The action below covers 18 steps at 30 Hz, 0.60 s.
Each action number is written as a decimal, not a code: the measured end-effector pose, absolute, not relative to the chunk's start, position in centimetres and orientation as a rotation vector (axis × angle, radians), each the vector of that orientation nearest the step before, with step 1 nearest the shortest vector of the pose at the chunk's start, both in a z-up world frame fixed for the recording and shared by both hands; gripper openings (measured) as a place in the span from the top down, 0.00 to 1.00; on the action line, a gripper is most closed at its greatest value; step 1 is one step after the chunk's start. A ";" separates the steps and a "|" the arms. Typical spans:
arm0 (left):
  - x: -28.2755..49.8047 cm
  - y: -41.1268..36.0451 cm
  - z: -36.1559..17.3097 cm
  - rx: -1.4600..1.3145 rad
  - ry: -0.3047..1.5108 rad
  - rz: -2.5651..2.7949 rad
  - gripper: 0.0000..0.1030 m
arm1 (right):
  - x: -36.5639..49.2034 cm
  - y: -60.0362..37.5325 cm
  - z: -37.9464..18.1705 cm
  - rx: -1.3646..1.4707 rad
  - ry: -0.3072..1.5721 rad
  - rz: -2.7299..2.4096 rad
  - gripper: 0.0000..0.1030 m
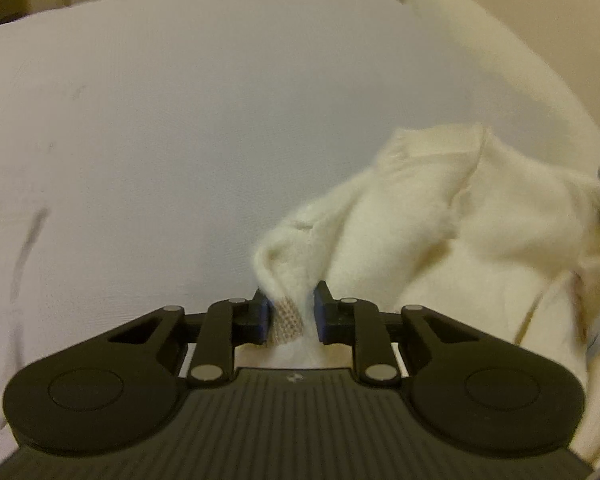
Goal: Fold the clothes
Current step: 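Grasp the cream sweater hem with the left gripper while the right gripper grasps it too, then lift the cream sweater high with both grippers and shake it out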
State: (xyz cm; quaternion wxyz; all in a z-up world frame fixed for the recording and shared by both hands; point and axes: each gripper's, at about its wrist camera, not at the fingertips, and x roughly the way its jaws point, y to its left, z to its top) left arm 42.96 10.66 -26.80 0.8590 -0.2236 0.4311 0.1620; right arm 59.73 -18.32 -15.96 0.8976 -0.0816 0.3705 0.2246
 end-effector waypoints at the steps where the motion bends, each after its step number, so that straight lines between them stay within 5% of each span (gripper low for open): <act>1: 41.9 11.0 -25.8 -0.482 0.881 0.350 0.83 | 58.7 -18.8 -14.5 -0.157 0.730 0.470 0.97; 18: 13.7 21.3 2.3 -0.232 0.242 0.477 0.84 | 31.7 -16.0 8.4 -0.005 0.128 0.658 0.97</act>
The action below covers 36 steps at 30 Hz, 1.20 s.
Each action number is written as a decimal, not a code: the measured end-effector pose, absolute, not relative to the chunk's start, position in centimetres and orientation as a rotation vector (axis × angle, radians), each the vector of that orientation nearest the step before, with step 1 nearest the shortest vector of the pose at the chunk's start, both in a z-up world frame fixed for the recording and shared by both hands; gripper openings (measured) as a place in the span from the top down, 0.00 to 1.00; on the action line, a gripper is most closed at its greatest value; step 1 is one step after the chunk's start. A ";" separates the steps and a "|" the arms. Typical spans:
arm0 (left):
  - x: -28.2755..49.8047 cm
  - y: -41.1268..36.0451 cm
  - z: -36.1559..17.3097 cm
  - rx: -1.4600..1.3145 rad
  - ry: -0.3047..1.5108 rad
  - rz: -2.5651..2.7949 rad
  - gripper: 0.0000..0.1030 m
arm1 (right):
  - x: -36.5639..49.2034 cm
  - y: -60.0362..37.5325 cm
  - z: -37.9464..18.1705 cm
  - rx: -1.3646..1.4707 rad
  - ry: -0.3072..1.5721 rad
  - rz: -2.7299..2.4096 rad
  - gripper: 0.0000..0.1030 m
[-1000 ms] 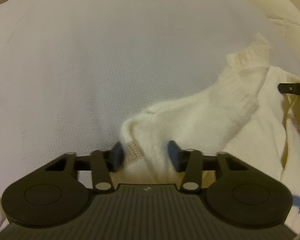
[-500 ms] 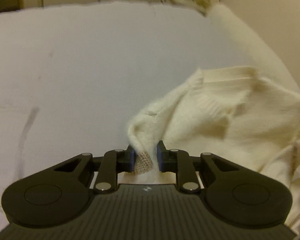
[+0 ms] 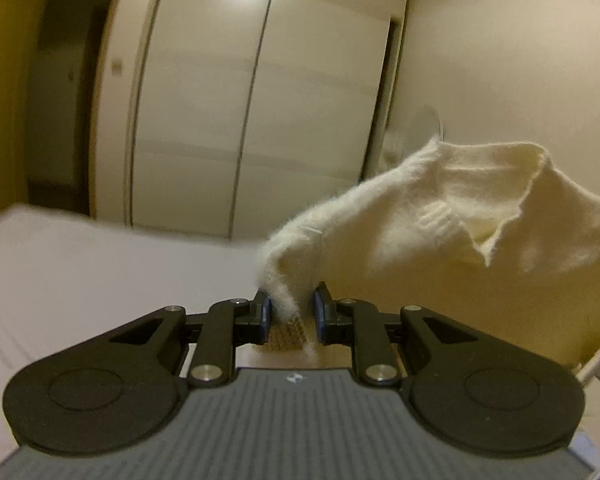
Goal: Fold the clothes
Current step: 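Lift the cream sweater high with both grippers and shake it out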
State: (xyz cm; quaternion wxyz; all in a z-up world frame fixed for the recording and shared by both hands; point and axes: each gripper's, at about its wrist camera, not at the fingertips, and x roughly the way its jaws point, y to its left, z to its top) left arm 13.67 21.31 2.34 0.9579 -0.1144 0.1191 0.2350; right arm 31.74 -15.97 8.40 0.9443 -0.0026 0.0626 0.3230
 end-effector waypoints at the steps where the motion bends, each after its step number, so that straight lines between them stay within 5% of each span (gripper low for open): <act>1: 11.6 22.1 3.7 -0.207 0.211 0.484 0.84 | 29.9 -15.6 9.1 0.011 0.108 0.663 0.97; 14: -14.4 30.2 15.3 0.006 0.061 0.626 0.84 | 6.1 -8.9 12.0 0.092 0.069 0.768 0.97; 36: -47.7 27.7 14.4 -0.005 0.097 0.835 0.83 | -19.4 -5.4 13.6 -0.010 0.087 1.049 0.97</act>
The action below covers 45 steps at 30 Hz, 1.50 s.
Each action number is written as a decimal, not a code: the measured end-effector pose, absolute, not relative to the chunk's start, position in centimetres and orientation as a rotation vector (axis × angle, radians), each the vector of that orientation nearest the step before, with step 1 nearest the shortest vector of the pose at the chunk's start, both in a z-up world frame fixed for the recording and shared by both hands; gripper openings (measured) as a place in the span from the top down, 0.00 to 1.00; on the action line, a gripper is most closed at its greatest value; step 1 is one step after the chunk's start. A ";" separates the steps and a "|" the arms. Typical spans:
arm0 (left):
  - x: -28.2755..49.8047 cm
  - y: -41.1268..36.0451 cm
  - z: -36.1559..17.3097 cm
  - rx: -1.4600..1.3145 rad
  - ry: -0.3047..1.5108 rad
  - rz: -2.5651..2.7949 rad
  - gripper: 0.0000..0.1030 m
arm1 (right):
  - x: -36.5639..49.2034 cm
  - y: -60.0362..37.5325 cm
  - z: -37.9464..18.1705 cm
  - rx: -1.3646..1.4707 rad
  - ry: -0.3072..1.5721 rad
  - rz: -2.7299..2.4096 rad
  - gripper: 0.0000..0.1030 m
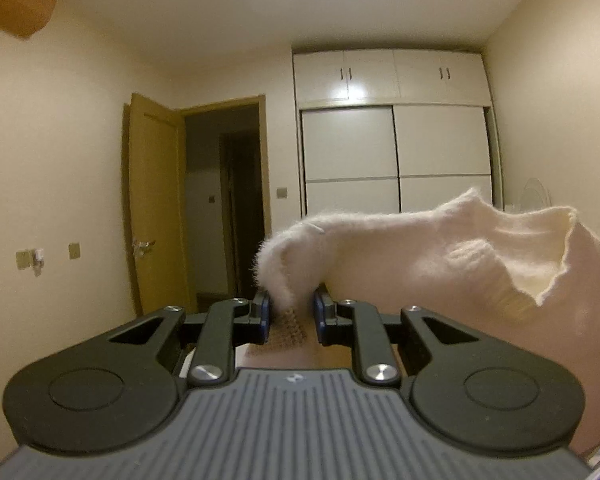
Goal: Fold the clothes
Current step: 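Lift the cream sweater high with both grippers and shake it out, then lay the sweater flat on the bed and open both grippers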
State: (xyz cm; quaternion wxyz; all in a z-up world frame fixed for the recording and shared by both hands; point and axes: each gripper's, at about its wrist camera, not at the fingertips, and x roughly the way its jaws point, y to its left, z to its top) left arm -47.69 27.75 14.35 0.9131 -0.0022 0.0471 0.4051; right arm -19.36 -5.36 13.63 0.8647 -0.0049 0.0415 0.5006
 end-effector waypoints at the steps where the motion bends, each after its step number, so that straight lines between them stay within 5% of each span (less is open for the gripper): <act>1: -48.8 27.9 14.0 -0.009 0.102 0.832 0.83 | -20.1 -5.0 13.6 -0.014 0.092 1.050 0.97; 8: -48.1 32.3 12.1 -0.023 0.157 0.774 0.83 | -18.0 -0.7 12.2 -0.023 0.174 1.011 0.97; 15: -35.6 45.9 6.5 -0.105 0.333 0.692 0.81 | -7.6 12.3 7.2 -0.093 0.320 0.903 0.97; 17: -30.4 51.5 3.8 -0.162 0.422 0.645 0.79 | -3.1 17.7 4.9 -0.125 0.377 0.835 0.97; 19: -24.3 57.1 0.1 -0.204 0.528 0.617 0.65 | 2.4 23.3 1.9 -0.133 0.469 0.758 0.96; 20: -21.3 59.8 -1.8 -0.213 0.583 0.618 0.66 | 4.8 25.8 0.4 -0.137 0.511 0.704 0.92; 23: -15.7 64.7 -6.8 -0.181 0.713 0.654 0.67 | 8.7 30.1 -3.1 -0.149 0.571 0.557 0.53; 25: -14.6 66.2 -9.4 -0.196 0.753 0.636 0.65 | 8.7 30.9 -4.6 -0.137 0.591 0.536 0.51; 35: -22.0 62.1 -22.7 -0.390 1.058 0.523 0.64 | 0.7 24.1 -17.0 -0.088 0.987 0.477 0.46; 45: -27.2 50.3 -30.8 -0.434 1.331 0.383 0.59 | -10.3 23.3 -28.1 -0.487 1.245 0.603 0.47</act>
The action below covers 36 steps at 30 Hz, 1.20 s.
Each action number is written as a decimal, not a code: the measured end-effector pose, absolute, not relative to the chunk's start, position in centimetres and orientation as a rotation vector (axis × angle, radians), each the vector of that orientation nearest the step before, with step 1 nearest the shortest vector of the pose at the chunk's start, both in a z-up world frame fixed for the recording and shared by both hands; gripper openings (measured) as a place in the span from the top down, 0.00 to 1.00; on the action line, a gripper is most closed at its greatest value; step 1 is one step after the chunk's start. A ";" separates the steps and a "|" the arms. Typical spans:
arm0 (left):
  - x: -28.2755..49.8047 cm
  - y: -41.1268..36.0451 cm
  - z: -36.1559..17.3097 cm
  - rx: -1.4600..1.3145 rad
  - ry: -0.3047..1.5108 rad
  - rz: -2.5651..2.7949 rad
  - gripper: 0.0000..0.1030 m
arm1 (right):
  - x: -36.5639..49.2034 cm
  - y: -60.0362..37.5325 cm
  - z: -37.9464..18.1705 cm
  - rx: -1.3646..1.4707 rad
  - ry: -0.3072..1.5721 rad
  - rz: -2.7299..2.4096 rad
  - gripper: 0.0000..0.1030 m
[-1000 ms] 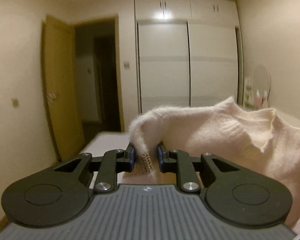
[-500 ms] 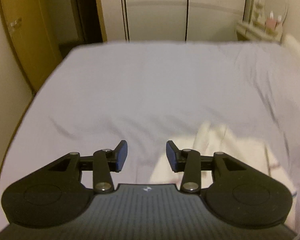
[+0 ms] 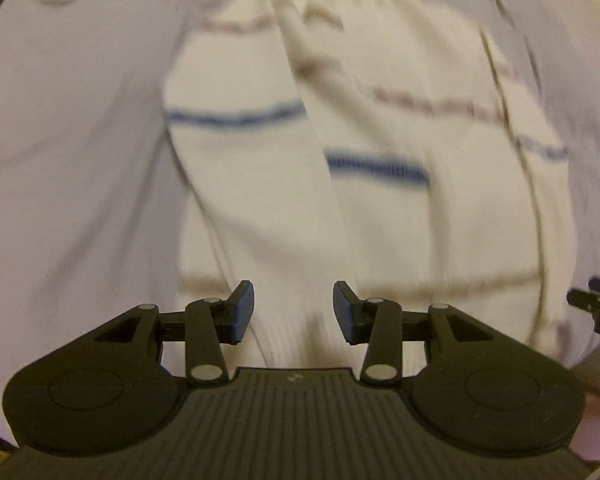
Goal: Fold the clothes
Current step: 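Lay the sweater flat on the bed and open both grippers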
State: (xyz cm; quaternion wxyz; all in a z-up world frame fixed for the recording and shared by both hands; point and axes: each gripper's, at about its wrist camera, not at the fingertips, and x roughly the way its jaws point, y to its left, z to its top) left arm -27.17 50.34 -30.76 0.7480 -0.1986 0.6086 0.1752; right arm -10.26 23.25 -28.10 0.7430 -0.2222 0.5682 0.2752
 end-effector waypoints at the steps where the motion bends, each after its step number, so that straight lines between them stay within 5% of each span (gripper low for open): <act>1: -27.6 49.5 -31.3 -0.425 1.341 0.384 0.53 | -10.8 23.3 -28.7 -0.535 1.240 0.616 0.47; 4: -28.6 47.4 -32.6 -0.402 1.358 0.392 0.40 | -12.3 22.9 -29.5 -0.619 1.225 0.658 0.47; 17: -26.5 41.8 -35.2 -0.046 1.384 0.439 0.32 | -13.2 23.5 -32.2 -0.811 1.180 0.670 0.51; 18: -26.5 41.2 -35.5 0.001 1.389 0.436 0.38 | -13.4 23.5 -32.2 -0.823 1.175 0.677 0.54; 19: -26.4 40.6 -35.9 0.030 1.393 0.421 0.56 | -13.6 23.5 -32.2 -0.838 1.168 0.684 0.58; 20: -26.5 40.2 -35.9 0.047 1.391 0.410 0.67 | -13.7 23.4 -32.3 -0.857 1.161 0.692 0.73; 21: -26.5 39.9 -35.8 0.061 1.386 0.401 0.89 | -13.8 23.3 -32.2 -0.874 1.151 0.694 0.91; 24: -27.3 41.1 -33.6 0.056 1.336 0.397 0.94 | -12.2 21.9 -30.1 -0.779 1.173 0.711 0.93; 32: -34.5 64.2 -15.4 -0.189 1.012 0.996 0.94 | 1.4 10.0 -17.0 -0.290 0.999 0.386 0.93; 34: -37.8 69.9 -13.9 -0.323 0.991 1.145 0.82 | 5.6 5.2 -15.4 -0.131 0.978 0.178 0.90; 36: -40.5 73.2 -13.6 -0.426 0.995 1.228 0.81 | 8.7 1.1 -15.8 -0.002 1.027 0.027 0.65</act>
